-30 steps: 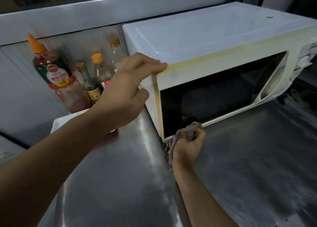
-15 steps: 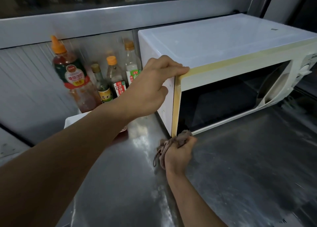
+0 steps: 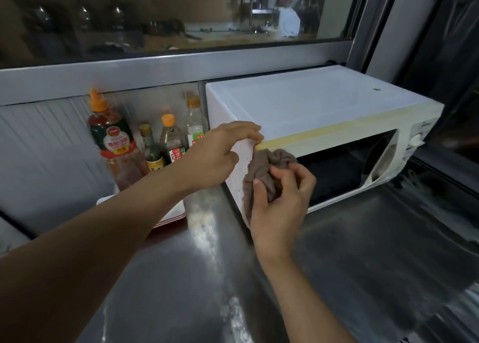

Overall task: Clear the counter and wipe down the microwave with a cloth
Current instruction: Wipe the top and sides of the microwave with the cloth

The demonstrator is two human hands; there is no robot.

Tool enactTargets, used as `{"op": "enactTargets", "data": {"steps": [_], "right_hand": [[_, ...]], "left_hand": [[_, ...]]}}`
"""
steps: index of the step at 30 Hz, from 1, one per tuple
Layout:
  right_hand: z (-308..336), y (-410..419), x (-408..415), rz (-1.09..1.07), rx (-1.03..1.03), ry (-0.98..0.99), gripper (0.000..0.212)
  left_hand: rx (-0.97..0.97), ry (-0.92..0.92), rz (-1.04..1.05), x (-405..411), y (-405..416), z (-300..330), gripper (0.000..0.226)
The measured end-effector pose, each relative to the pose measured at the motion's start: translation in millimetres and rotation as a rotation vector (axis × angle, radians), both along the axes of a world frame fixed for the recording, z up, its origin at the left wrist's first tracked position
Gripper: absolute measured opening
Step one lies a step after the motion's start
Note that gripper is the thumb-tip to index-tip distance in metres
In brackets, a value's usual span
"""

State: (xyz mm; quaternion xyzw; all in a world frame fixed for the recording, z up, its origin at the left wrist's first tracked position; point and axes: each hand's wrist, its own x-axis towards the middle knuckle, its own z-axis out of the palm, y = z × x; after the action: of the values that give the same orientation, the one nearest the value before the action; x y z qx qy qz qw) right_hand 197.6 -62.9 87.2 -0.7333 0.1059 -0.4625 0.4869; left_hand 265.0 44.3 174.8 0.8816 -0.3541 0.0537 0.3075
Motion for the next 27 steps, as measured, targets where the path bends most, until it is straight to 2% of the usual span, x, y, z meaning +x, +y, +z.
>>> {"op": "enactTargets", "data": {"steps": [3,6,11,13,17,23,27], "right_hand": [[-3.3,9.0,23.2,-0.091,-0.029,-0.049,0.012],[-35.6,12.2,32.9,-0.178,-0.071,-0.094,0.005],[-124.2,13.2,15.2,-0.096,-0.089,0.264,0.020],[-136.1,8.9,15.0,-0.073,-0.128,0.300,0.021],[-124.6,4.0,11.3,-0.051,-0.161,0.291,0.023],[-39.6,8.3,29.8,-0.109,-0.091,-0.046,0.012],[-25.8,11.8,28.4,-0.129,-0.115,-0.078,0.015]], "left_hand": [[-0.017,0.034,-0.003,1.8,-1.1,-5.6,0.067],[-0.050,0.019,-0.007,1.8,-2.1,-12.9,0.066],[-0.098,0.006,-0.002,2.5,-0.9,-22.2,0.068],[-0.120,-0.002,0.003,3.2,-2.8,-24.6,0.067],[-0.133,-0.034,0.006,2.2,-6.5,-24.2,0.063],[-0.093,-0.047,0.022,-0.6,-7.7,-14.9,0.062],[-0.062,-0.022,0.041,-2.0,-8.8,-11.6,0.058]]}}
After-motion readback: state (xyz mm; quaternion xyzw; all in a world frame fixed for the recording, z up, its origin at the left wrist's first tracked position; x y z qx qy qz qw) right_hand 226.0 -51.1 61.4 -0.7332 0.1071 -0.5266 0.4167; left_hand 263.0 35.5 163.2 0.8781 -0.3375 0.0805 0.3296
